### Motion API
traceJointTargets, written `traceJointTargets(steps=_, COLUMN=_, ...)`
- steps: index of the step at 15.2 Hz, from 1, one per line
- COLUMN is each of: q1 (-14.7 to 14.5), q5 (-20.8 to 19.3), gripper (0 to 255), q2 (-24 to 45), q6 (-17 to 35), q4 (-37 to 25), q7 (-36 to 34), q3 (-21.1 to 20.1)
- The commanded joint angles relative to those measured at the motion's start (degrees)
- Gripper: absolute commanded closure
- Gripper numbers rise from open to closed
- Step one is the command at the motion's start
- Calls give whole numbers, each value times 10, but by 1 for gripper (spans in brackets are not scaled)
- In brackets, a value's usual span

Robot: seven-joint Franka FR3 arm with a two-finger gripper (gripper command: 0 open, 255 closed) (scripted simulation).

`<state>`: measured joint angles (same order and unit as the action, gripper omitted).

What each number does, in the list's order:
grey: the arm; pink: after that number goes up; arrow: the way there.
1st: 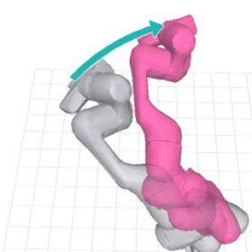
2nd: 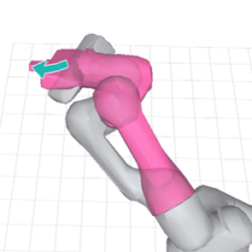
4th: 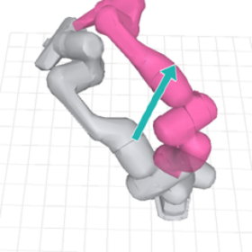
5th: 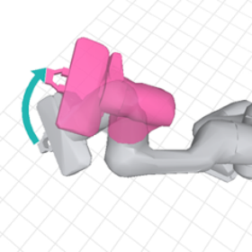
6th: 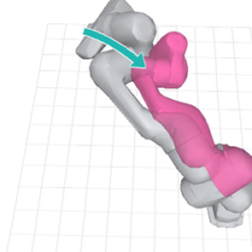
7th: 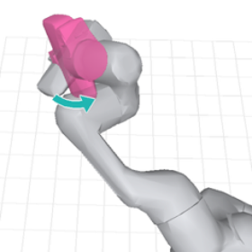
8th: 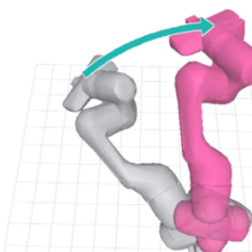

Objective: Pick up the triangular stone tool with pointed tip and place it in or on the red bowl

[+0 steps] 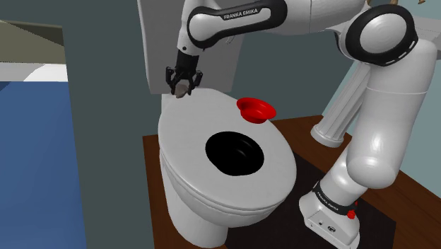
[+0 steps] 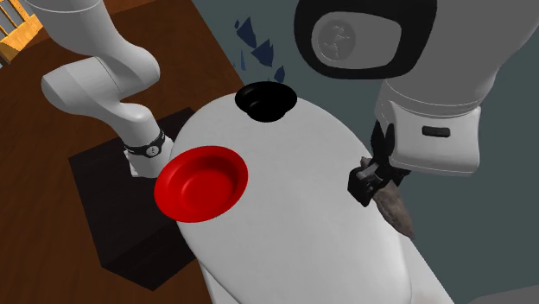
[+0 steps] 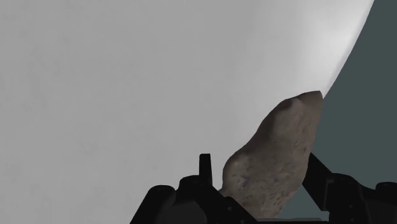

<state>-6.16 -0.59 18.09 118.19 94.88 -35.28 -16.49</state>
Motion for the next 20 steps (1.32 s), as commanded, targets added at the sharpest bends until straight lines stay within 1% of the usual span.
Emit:
traceJointTargets(steps=1, q1=0, q5=1, gripper=255, q2=-5, q6=-15, q4=-10, q7=0, q3=0)
traceJointTargets(steps=14, q1=-1, q5=3, gripper=255, q2=-14, q6=-111, q4=-97, q7=-3, q3=-3)
traceJointTargets(steps=15, q1=-1, q5=3, gripper=255, q2=-15, q6=-113, q4=-99, q7=-3, q3=-3)
traceJointTargets(steps=20, q1=34, q5=44, gripper=255, q2=-136, q6=-75, q4=58, q7=44, q3=5)
